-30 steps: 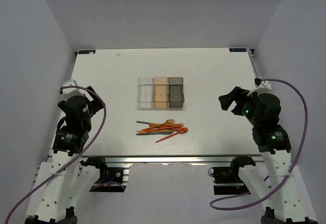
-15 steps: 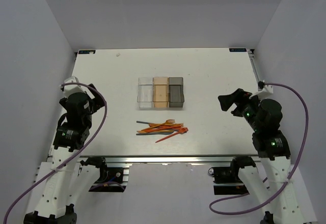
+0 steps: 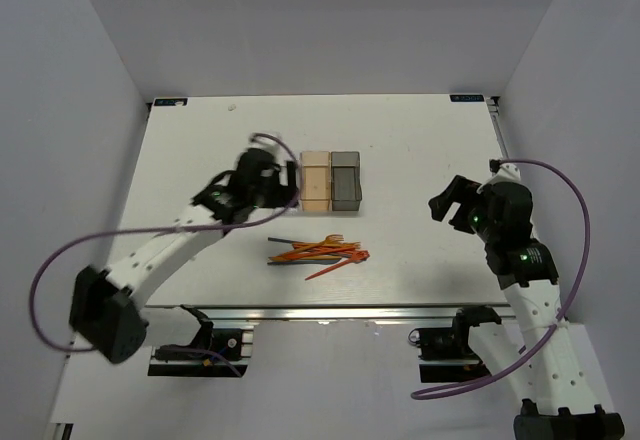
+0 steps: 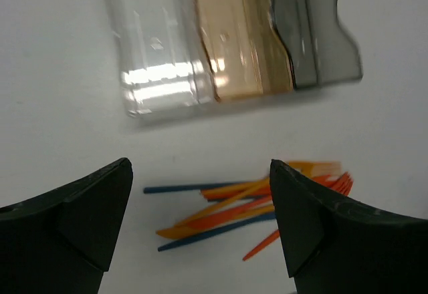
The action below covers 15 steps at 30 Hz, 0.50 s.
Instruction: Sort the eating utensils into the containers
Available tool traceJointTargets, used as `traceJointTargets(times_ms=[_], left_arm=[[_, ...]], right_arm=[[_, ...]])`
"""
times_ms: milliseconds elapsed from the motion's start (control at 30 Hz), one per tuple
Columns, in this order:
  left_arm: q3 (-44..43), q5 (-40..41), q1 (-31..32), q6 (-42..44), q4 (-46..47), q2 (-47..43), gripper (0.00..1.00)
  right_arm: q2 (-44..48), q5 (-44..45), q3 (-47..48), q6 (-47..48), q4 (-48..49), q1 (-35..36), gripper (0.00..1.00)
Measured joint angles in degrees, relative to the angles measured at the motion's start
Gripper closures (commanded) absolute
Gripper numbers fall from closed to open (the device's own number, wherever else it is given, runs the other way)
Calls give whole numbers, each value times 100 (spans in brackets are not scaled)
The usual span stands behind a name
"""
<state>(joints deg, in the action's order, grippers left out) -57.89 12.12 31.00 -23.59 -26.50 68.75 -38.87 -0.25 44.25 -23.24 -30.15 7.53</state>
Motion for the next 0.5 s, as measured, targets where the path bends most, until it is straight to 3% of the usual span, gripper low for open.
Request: traceJointTargets(times_ms=[100,167,300,500], left_arm=[[-170,-20,857,227,-238,1115,12],[-216,-44,1102,428,-479,1451,14],[-315,-210,1196,909,-765,1521,22],[-409,-654,1198,1486,-739,1493,40]], right_arm=[[111,-52,-116,81,-13,2,18],[232,-142,-184,125,24,9,19],[365,-382,-286,168,70,17,26],[293,-621,-348,247,175,81,28]])
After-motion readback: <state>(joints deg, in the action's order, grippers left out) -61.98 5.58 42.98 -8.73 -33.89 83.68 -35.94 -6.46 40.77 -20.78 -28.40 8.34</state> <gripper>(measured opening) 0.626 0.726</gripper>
